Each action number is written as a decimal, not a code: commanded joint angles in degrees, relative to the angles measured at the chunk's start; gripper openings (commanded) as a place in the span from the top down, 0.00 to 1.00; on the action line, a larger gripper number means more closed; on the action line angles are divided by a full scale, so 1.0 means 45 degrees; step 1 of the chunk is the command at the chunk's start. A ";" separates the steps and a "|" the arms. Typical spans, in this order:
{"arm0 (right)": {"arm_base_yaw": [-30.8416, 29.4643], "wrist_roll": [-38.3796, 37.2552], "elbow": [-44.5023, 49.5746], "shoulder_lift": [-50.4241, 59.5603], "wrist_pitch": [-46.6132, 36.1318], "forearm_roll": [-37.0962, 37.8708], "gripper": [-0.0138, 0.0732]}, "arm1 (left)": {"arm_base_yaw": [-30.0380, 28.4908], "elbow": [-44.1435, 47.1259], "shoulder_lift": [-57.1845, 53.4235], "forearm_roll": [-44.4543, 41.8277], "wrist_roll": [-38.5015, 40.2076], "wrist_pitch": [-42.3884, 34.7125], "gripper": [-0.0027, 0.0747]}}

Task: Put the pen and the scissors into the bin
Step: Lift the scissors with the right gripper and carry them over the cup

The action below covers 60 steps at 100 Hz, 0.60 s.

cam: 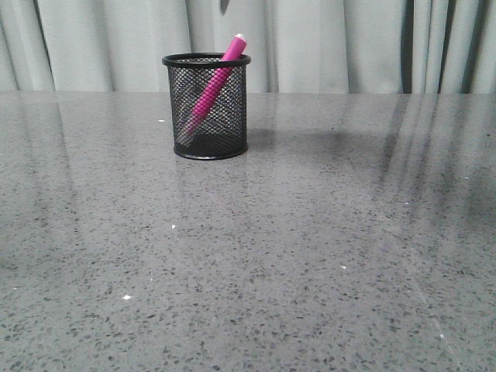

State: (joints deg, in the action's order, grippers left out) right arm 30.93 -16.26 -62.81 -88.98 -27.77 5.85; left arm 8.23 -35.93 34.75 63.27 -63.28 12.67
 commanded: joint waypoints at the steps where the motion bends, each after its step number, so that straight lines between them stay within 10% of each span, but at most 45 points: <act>1: 0.0025 -0.0008 -0.0362 0.0058 -0.1898 0.0788 0.93 | -0.0006 -0.0387 -0.0002 0.0313 0.0094 -0.0393 0.99; 60: 0.0025 0.1788 -0.0362 -0.1759 -0.3730 0.0788 0.93 | -0.0006 -0.0387 -0.0002 0.0313 0.0094 -0.0393 0.99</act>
State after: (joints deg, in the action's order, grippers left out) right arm 31.04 -9.64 -62.81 -99.08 -38.61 9.07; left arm 8.23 -35.93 34.75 63.27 -63.28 12.67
